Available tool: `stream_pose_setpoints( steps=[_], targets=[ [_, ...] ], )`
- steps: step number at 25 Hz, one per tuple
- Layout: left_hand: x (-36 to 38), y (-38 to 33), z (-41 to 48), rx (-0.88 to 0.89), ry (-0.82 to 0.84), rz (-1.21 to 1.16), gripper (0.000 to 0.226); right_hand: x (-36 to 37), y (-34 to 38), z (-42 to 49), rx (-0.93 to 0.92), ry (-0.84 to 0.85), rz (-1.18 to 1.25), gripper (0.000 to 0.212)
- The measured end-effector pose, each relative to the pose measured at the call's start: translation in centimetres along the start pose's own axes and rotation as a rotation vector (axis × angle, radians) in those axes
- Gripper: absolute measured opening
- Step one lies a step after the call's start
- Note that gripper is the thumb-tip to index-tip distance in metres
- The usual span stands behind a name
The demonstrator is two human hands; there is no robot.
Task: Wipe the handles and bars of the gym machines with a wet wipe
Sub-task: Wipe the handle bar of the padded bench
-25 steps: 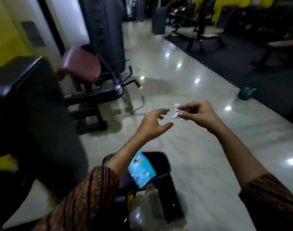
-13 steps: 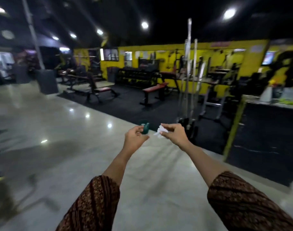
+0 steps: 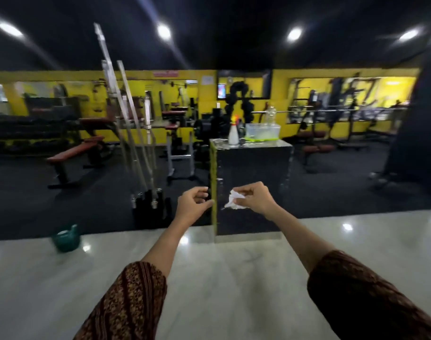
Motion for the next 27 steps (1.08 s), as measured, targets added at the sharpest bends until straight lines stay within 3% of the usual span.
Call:
stream_pose_setpoints(
  steps=[7, 15, 23, 27],
  targets=[
    [17.5, -3.8, 15.1, 0.134, 0.435, -0.098, 0.052, -13.5, -10.4, 0.5, 0.212, -0.36, 0.024, 0.035],
    [42.8, -11.7, 13.9, 0.266, 1.004, -0.244, 0.054, -27.5, -22.2, -16.1, 0.574, -0.757, -0.004, 0.036],
    [62.1, -22.7, 10.2, 0.477, 1.258, -0.297, 0.048, -40.0, -27.8, -29.6, 0.686, -1.005, -0.032, 0.038],
    [70.9, -28.1, 7.2, 0.502, 1.347, -0.38, 0.044, -45.4, -30.5, -35.7, 0.734, -1.094, -0.072, 0.038]
  ],
)
Point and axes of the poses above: each hand's wrist, its own z-axis towards the middle knuckle, its own x-axis out of the palm, y = z × x, the point moved 10 cm from there along z, towards the middle knuckle, and after that the axes turned 11 degrees about y, right-handed, at the moved point
